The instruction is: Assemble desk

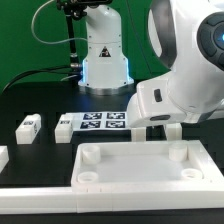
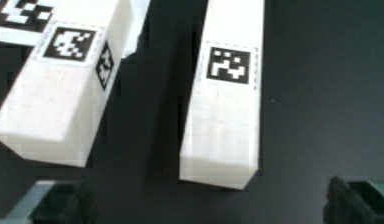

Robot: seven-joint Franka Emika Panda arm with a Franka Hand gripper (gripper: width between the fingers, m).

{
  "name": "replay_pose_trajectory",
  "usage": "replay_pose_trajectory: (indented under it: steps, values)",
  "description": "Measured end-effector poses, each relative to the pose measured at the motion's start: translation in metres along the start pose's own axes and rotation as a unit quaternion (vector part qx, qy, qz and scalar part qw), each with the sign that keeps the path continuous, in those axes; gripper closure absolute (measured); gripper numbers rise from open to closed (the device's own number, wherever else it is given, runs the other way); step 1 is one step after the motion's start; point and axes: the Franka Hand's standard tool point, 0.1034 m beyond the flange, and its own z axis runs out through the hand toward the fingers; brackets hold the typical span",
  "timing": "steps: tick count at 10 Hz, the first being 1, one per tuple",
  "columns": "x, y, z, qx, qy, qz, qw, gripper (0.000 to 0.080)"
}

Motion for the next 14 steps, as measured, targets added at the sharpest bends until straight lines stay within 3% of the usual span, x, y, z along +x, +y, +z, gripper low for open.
replay_pose_trajectory:
  steps: [2, 7, 9, 11, 12, 13, 14]
  values:
    - [0.000, -0.001, 0.001, 0.000, -0.001, 0.002, 1.000, 0.0150]
    - [0.004, -0.010, 0.041, -0.007, -0.016, 0.010, 1.000, 0.0150]
    - [0.005, -0.012, 0.044, -0.009, -0.019, 0.011, 1.000, 0.0150]
    - [0.005, -0.012, 0.044, -0.009, -0.019, 0.011, 1.000, 0.0403]
    - [0.005, -0.012, 0.044, -0.009, -0.019, 0.011, 1.000, 0.0403]
    - [0.005, -0.012, 0.044, -0.009, -0.019, 0.011, 1.000, 0.0509]
    - [0.005, -0.013, 0.044, -0.009, -0.019, 0.011, 1.000, 0.0509]
